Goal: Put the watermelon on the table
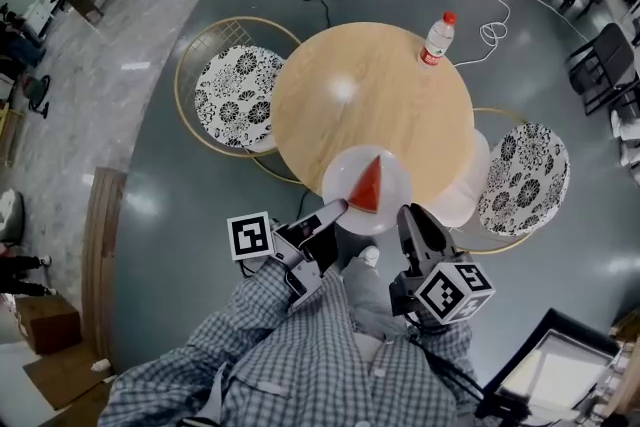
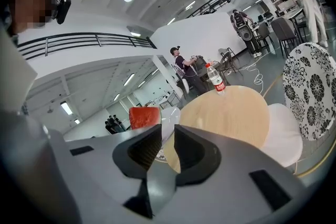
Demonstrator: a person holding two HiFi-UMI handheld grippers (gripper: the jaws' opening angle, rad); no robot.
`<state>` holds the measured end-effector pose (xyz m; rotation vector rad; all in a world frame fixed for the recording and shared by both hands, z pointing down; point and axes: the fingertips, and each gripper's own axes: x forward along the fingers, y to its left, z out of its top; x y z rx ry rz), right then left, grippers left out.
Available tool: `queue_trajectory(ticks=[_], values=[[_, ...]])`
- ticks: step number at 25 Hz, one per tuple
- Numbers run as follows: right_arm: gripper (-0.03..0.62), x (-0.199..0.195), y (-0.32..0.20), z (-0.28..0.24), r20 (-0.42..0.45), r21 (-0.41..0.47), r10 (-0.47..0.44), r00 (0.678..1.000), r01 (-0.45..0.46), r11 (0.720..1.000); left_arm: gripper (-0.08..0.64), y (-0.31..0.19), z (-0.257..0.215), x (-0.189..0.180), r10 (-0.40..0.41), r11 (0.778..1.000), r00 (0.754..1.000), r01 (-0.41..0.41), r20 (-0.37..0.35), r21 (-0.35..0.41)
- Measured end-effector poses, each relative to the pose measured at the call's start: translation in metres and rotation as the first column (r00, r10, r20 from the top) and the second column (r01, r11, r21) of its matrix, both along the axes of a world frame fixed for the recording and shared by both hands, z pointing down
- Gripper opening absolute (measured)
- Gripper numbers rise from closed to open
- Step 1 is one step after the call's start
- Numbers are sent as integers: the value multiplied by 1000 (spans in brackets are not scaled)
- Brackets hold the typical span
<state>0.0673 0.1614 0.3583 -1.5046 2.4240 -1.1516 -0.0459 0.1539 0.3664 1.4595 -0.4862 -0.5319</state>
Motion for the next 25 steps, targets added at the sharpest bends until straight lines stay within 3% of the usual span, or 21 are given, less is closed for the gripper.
queue_trajectory(ticks=[11,25], values=[[80,40,-35,-3,1,38,-66,998,66,997,49,-27,-3,39,-59,998,998,59,10,12],[80,67,-84,13,38,2,8,999,-8,1000,49,-84,15,66,4,1000,1000,-3,7,-14]])
